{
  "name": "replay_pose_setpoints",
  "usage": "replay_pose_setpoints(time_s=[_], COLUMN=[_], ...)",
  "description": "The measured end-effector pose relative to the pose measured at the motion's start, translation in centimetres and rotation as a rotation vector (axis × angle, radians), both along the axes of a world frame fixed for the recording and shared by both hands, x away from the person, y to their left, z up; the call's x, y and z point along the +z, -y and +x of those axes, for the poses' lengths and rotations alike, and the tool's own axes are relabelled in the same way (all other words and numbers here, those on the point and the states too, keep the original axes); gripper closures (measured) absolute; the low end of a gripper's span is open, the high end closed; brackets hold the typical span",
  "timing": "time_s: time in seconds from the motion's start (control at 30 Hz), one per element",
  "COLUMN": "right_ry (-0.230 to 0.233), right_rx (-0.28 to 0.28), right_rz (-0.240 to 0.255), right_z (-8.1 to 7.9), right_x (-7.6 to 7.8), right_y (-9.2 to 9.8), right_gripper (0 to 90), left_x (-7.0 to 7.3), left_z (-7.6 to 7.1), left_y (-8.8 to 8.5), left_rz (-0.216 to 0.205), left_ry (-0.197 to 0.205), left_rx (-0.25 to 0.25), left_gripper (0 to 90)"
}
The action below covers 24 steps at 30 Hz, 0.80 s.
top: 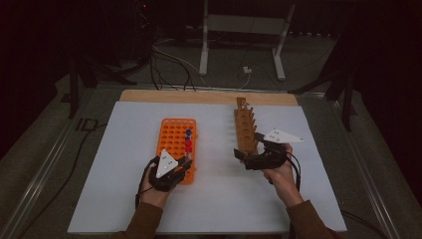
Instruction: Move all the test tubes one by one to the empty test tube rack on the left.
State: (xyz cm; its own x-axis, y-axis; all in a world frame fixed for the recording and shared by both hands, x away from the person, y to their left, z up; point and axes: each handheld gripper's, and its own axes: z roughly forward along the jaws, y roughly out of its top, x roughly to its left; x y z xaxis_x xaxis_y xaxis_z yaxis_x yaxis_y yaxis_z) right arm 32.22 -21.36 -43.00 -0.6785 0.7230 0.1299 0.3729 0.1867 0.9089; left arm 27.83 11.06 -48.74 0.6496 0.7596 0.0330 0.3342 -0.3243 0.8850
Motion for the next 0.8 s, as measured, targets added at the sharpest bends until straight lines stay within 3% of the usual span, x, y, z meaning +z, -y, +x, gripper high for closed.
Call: replay_pose_setpoints(time_s=[0.13,0.53,0.73,0.8], right_ry=[-0.003,-0.003,0.0,0.003], right_rx=[0.001,-0.003,-0.012,-0.016], right_rz=[0.001,-0.004,-0.008,-0.011], right_z=[0.01,0.29,0.65,0.85], right_x=[-0.05,-0.09,0.08,0.26], right_y=[0.05,0.05,0.14,0.17], right_gripper=[0.0,0.0,0.0,0.0], left_x=[-0.38,-0.74,-0.83,-0.75], left_z=[-0.01,0.08,-0.03,-0.15], left_y=[0.49,0.56,0.43,0.4], left_rz=[0.04,0.074,0.057,0.048], left_ry=[-0.015,-0.048,-0.057,-0.055], left_rx=[0.004,0.008,0.011,0.009], left_gripper=[76.0,76.4,75.0,68.7])
